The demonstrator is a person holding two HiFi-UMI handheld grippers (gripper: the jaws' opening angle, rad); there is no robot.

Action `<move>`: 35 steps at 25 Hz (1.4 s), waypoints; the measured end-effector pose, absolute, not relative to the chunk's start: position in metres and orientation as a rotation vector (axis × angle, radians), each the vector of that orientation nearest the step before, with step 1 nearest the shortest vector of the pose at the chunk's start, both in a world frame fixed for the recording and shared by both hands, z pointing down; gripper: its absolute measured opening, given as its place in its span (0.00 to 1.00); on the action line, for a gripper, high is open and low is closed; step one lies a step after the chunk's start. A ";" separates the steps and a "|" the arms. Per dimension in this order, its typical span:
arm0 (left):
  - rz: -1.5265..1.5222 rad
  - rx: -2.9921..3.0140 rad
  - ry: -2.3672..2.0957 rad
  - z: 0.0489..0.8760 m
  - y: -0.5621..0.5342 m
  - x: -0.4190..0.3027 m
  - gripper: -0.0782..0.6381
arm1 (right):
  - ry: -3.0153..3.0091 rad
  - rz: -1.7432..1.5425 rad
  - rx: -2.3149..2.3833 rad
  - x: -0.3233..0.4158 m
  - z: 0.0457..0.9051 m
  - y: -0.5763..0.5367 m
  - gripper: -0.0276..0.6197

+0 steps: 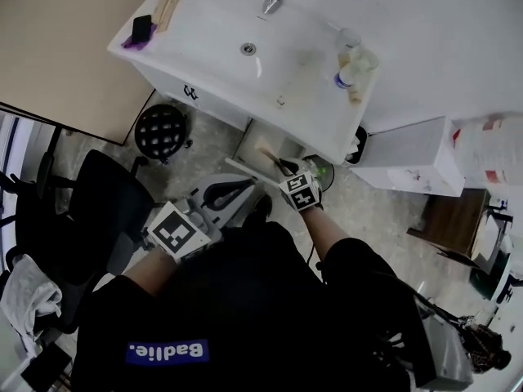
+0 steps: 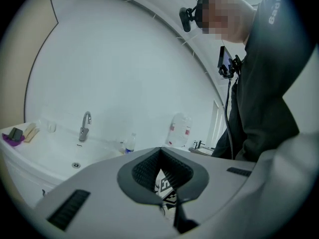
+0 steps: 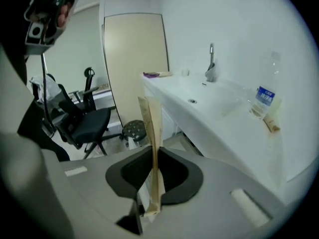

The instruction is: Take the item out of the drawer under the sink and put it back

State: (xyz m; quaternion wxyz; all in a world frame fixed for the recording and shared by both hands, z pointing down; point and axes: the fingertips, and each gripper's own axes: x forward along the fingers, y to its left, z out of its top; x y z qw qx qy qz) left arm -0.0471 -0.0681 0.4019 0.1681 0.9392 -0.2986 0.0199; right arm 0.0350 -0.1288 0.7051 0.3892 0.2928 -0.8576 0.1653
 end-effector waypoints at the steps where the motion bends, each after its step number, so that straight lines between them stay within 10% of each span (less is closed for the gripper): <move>1: 0.054 2.681 -0.835 0.400 -0.068 -0.046 0.12 | -2.209 0.439 0.767 0.032 0.692 -0.127 0.11; 35: 0.143 2.836 -0.550 0.385 -0.052 -0.011 0.12 | -2.866 0.464 1.116 0.014 0.392 -0.076 0.11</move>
